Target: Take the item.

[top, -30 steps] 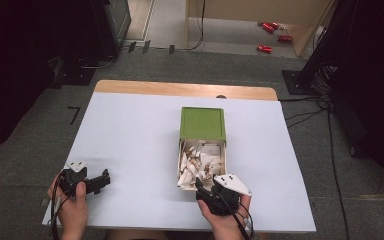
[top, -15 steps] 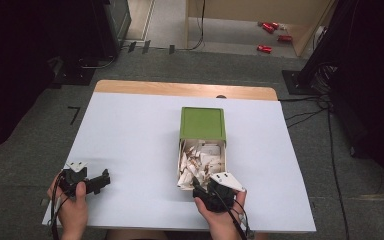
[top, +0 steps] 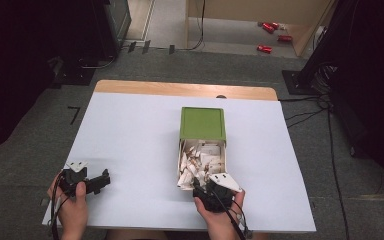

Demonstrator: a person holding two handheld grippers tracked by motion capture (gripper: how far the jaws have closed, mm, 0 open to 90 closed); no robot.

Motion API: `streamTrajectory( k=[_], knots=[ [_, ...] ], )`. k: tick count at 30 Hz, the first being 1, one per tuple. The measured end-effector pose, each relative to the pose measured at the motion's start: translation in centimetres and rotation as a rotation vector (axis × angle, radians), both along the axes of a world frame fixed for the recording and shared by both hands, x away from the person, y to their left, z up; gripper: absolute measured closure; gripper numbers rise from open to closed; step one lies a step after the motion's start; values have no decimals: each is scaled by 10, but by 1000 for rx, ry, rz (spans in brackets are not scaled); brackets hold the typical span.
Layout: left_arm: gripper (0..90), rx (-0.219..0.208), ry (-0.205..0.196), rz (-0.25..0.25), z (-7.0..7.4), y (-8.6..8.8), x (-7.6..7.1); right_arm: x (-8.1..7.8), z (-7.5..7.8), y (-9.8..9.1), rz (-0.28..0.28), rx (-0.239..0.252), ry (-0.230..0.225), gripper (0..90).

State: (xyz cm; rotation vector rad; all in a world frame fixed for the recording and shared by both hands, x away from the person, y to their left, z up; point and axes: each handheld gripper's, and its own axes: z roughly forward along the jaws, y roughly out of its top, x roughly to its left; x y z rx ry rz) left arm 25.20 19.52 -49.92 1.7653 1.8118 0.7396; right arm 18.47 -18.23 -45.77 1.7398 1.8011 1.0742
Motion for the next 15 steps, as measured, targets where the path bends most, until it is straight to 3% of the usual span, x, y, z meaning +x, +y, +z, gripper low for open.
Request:
streamTrajectory(
  k=[5, 15],
  knots=[
    [0, 0, 0, 0, 0, 0, 0, -4, -1, -4, 1, -10, 8, 471],
    [0, 1, 1, 0, 0, 0, 0, -8, 0, -11, -7, -41, -9, 685]
  ],
)
